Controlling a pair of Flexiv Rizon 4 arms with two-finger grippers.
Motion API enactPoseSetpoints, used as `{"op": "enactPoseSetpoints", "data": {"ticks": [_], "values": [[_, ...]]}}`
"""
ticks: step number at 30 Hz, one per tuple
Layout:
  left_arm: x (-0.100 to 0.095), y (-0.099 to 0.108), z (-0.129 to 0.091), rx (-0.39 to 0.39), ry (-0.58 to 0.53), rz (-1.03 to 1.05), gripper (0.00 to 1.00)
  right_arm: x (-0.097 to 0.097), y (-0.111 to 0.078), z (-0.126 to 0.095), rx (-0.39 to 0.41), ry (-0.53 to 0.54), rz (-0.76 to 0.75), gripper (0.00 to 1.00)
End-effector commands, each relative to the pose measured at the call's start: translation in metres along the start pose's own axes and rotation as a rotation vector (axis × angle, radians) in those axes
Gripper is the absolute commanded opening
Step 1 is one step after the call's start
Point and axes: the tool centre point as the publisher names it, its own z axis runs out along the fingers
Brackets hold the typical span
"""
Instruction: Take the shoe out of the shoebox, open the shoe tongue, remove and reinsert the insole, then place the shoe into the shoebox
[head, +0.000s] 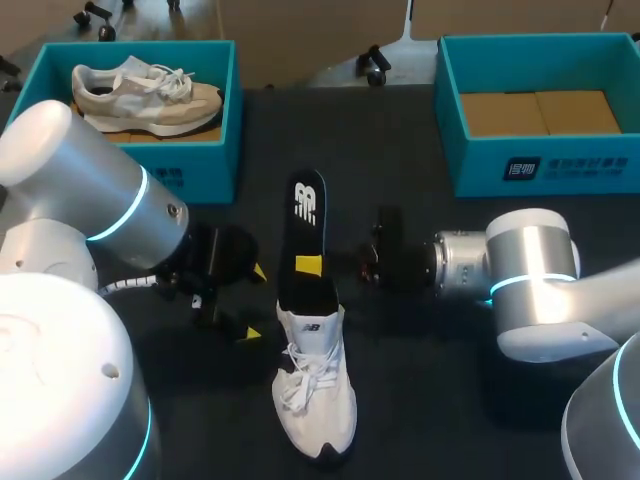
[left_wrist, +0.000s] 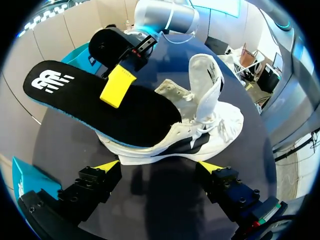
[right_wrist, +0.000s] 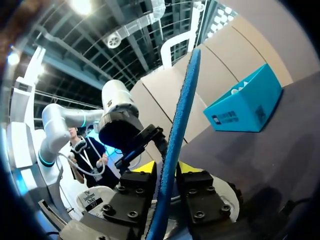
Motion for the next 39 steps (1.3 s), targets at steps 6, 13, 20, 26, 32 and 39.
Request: {"op": "enactPoseSetpoints", "data": {"ticks": [6, 13, 20, 26, 32, 39], "values": [[0.000, 0.000, -0.001, 0.000, 0.000, 0.000, 1.00, -0.004, -0.009, 0.002, 0.004, 0.009, 0.026, 0.00], [0.000, 0.000, -0.001, 0.000, 0.000, 0.000, 1.00, 0.000, -0.022, 0.000, 0.001, -0.011, 0.061, 0.00], [0.000, 0.000, -0.001, 0.000, 0.000, 0.000, 1.00, 0.004, -0.043, -0.005, -0.017, -0.042, 0.118, 0.00], [0.000, 0.000, -0.001, 0.000, 0.000, 0.000, 1.00, 0.007, -0.060, -0.005, -0.006, -0.063, 0.185, 0.00], [0.000, 0.000, -0.001, 0.000, 0.000, 0.000, 1.00, 0.011, -0.066, -0.003, 0.013, -0.061, 0.210, 0.00], [0.000, 0.000, -0.001, 0.000, 0.000, 0.000, 1.00, 0.014, -0.060, -0.001, 0.004, -0.045, 0.184, 0.42]]}}
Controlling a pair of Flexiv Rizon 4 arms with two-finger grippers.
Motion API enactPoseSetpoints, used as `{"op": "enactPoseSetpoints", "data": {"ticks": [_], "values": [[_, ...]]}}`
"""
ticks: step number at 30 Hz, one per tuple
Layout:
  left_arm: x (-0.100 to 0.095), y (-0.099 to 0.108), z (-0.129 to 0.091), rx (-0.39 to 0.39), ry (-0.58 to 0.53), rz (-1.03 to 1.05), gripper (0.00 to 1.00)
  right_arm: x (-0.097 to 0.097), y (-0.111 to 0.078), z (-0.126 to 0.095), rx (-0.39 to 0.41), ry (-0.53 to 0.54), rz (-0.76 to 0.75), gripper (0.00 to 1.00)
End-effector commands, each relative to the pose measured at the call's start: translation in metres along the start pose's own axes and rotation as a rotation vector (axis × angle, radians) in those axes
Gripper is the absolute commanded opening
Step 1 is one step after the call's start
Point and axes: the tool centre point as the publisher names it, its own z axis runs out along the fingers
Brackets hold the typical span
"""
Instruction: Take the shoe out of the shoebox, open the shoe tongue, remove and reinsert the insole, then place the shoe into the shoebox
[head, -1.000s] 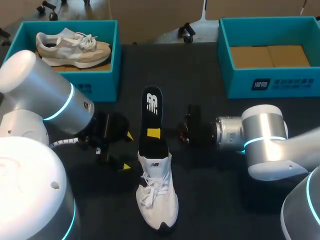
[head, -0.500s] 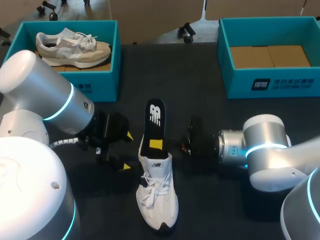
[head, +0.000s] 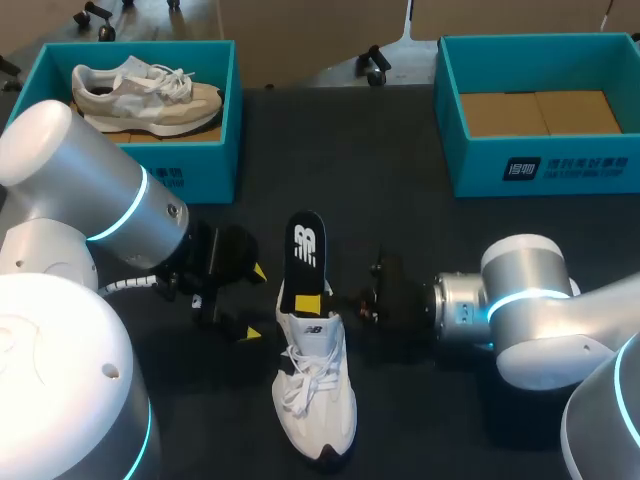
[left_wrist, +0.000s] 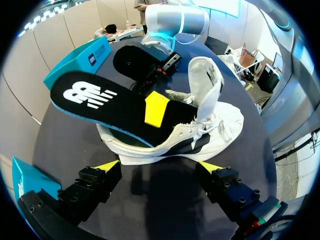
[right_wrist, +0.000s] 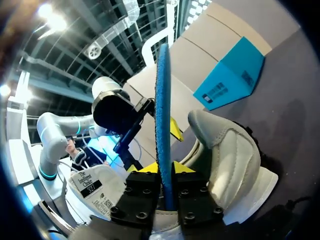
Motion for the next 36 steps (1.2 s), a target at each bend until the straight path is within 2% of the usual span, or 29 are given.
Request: {"op": "enactPoseSetpoints", "data": {"ticks": [1, 18, 25, 32, 36], "values": [[0.000, 0.000, -0.001, 0.000, 0.000, 0.000, 1.00, 0.001, -0.001, 0.000, -0.002, 0.009, -0.017, 0.43], [0.000, 0.000, -0.001, 0.000, 0.000, 0.000, 1.00, 0.012, 0.020, 0.006, 0.032, 0.016, -0.104, 0.41], [0.000, 0.000, -0.001, 0.000, 0.000, 0.000, 1.00, 0.008, 0.032, 0.004, 0.022, 0.025, -0.125, 0.41], [0.000, 0.000, -0.001, 0.000, 0.000, 0.000, 1.00, 0.002, 0.044, 0.003, -0.010, 0.038, -0.131, 0.33], [0.000, 0.000, -0.001, 0.000, 0.000, 0.000, 1.00, 0.001, 0.049, 0.002, -0.024, 0.039, -0.135, 0.18]]}}
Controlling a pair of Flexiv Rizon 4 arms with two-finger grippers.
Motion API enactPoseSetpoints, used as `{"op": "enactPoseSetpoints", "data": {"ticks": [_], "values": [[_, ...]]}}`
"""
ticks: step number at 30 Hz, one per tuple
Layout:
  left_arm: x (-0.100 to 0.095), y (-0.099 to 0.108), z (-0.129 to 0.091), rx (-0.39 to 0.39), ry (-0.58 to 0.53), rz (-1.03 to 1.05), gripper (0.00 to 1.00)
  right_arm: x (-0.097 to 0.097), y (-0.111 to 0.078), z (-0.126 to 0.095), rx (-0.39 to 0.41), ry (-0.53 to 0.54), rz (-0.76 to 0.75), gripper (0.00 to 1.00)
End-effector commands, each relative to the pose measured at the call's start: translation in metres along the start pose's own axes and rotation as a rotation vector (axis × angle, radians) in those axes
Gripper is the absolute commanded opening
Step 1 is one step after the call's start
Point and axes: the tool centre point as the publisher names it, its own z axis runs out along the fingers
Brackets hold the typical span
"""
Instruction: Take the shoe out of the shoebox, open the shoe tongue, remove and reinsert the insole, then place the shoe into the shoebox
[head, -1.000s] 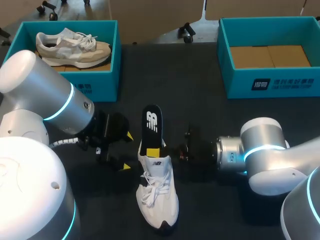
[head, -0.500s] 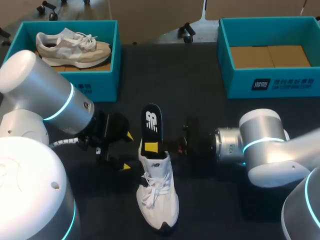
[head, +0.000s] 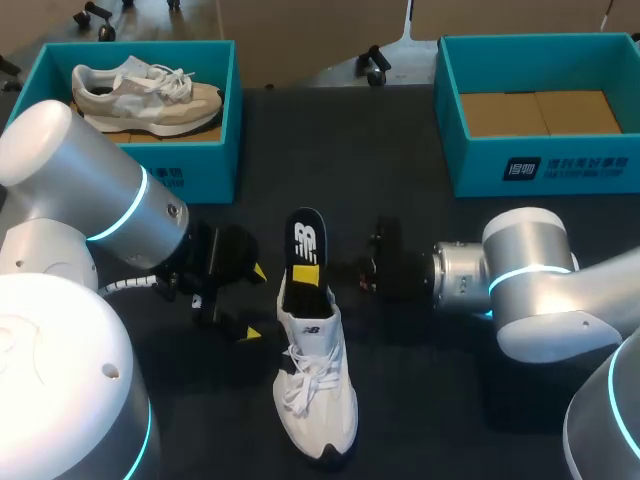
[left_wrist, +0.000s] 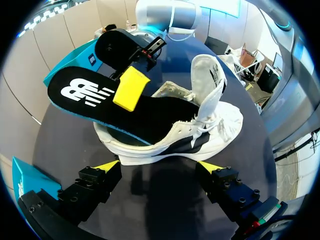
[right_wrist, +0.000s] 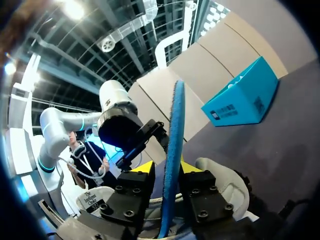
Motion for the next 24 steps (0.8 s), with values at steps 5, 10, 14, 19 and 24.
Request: {"op": "enactPoseSetpoints", "data": {"ticks": [5, 10, 14, 19, 24], "values": [[0.000, 0.000, -0.001, 0.000, 0.000, 0.000, 1.00, -0.006, 0.001, -0.002, -0.007, 0.000, 0.023, 0.00], [0.000, 0.000, -0.001, 0.000, 0.000, 0.000, 1.00, -0.009, -0.008, -0.003, -0.001, -0.012, 0.060, 0.00], [0.000, 0.000, -0.001, 0.000, 0.000, 0.000, 1.00, -0.009, -0.019, -0.007, 0.000, -0.024, 0.104, 0.00], [0.000, 0.000, -0.001, 0.000, 0.000, 0.000, 1.00, -0.006, -0.035, -0.011, 0.004, -0.039, 0.160, 0.00], [0.000, 0.000, -0.001, 0.000, 0.000, 0.000, 1.00, -0.004, -0.050, -0.010, 0.011, -0.048, 0.207, 0.00]]}}
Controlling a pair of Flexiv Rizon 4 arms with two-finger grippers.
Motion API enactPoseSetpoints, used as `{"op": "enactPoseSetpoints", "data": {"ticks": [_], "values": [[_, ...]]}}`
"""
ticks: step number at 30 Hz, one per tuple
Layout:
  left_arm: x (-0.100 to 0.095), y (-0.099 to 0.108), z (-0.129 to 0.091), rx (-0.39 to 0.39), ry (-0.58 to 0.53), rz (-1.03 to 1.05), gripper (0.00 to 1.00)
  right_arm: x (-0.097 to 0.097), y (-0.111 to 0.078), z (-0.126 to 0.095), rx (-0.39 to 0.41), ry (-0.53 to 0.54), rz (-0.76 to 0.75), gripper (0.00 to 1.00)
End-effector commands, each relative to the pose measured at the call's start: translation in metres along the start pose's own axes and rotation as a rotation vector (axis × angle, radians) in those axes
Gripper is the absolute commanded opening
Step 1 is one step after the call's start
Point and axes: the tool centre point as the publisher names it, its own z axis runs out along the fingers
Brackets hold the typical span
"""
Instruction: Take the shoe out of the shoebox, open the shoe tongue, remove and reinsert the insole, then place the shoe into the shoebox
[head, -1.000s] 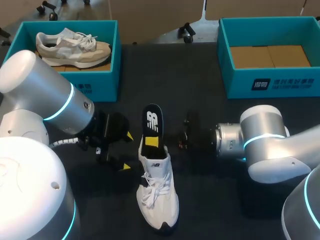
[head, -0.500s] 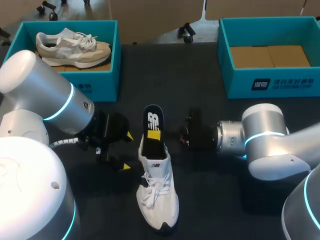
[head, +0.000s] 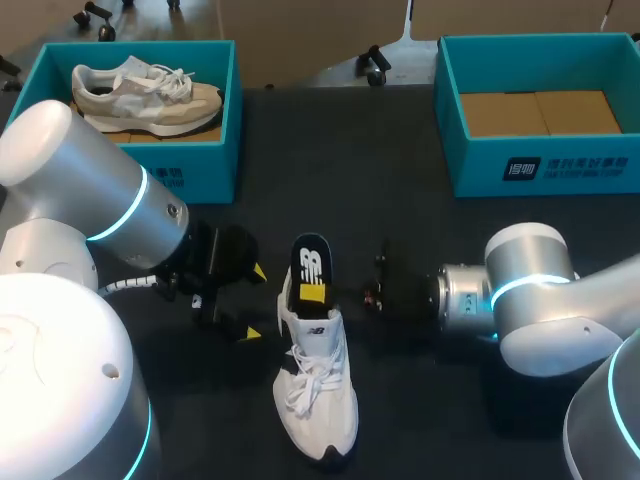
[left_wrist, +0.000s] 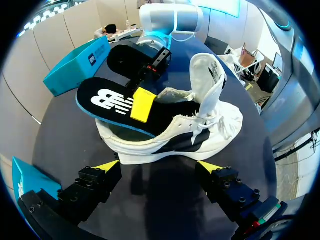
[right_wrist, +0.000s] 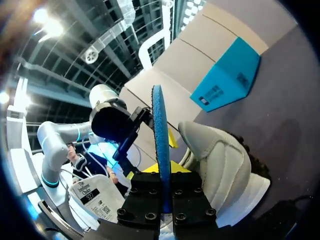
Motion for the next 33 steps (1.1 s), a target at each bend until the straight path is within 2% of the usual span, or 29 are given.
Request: {"op": "enactPoseSetpoints", "data": {"ticks": [1, 7, 9, 11, 13, 21, 33], "values": [[0.000, 0.000, -0.001, 0.000, 0.000, 0.000, 1.00, -0.001, -0.014, 0.002, -0.002, 0.000, 0.017, 0.00], [0.000, 0.000, -0.001, 0.000, 0.000, 0.000, 1.00, 0.002, -0.018, 0.005, -0.008, 0.004, 0.013, 0.00], [0.000, 0.000, -0.001, 0.000, 0.000, 0.000, 1.00, 0.004, -0.016, 0.007, -0.007, 0.003, -0.006, 0.24], [0.000, 0.000, -0.001, 0.000, 0.000, 0.000, 1.00, 0.007, -0.013, 0.008, -0.004, 0.001, -0.024, 0.35], [0.000, 0.000, -0.001, 0.000, 0.000, 0.000, 1.00, 0.010, -0.009, 0.010, 0.003, 0.000, -0.045, 0.39], [0.000, 0.000, -0.001, 0.000, 0.000, 0.000, 1.00, 0.018, 0.004, 0.012, 0.018, -0.006, -0.098, 0.45], [0.000, 0.000, -0.001, 0.000, 0.000, 0.000, 1.00, 0.016, 0.021, 0.010, 0.004, -0.001, -0.135, 0.38]]}}
